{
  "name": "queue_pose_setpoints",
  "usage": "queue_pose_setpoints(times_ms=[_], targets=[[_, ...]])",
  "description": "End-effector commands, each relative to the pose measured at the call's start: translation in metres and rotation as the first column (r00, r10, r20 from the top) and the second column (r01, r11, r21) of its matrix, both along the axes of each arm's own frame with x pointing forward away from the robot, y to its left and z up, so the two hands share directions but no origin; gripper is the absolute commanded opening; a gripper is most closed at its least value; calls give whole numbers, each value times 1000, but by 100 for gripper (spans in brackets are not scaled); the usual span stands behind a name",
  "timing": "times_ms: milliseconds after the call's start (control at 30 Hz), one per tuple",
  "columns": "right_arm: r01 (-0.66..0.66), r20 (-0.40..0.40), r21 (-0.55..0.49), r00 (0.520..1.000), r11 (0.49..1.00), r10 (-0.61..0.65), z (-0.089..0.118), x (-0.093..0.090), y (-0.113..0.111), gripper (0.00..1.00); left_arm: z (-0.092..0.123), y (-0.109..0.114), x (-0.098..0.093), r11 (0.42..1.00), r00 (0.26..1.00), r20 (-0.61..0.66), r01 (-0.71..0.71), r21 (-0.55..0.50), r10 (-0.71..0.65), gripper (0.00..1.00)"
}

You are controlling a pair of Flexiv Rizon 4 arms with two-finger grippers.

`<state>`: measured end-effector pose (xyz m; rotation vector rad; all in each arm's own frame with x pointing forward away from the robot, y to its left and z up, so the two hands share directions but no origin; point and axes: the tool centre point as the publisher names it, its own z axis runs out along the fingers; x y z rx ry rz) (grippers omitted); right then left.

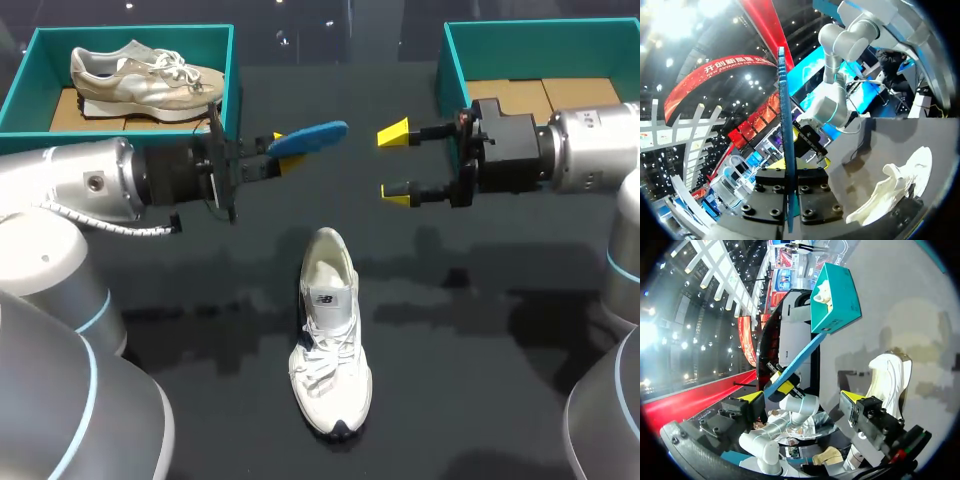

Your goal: Take the shoe out of the shoebox, open the shoe tongue, remove and reinsert the insole, then place the shoe into the shoebox

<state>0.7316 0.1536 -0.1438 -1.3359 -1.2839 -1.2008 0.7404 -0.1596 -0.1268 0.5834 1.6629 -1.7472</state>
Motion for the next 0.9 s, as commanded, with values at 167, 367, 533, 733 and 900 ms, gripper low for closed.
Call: queue_pose_setpoints(times_ms=[167, 367, 533, 733, 900], targets=[[2, -1, -2, 1000, 1000, -2, 0, 0, 2, 100, -8, 3, 5, 998, 965, 261, -24, 57, 9, 0], [-5, 0, -18, 1000, 1000, 5, 2, 0, 2, 100, -7, 3, 9, 995, 919, 394, -38, 90, -1, 0], [-16, 6, -31, 1000, 999, 16, 4, -3, 5, 100, -10, 3, 12, 993, 882, 471, -24, 116, -34, 0], [-85, 26, -65, 996, 994, 87, 7, -8, 13, 100, -17, -1, 23, 989, 847, 527, -12, 148, -68, 0], [-131, 11, -64, 991, 989, 132, 5, -8, 23, 100, -23, -6, 29, 987, 801, 594, -21, 158, -78, 0]])
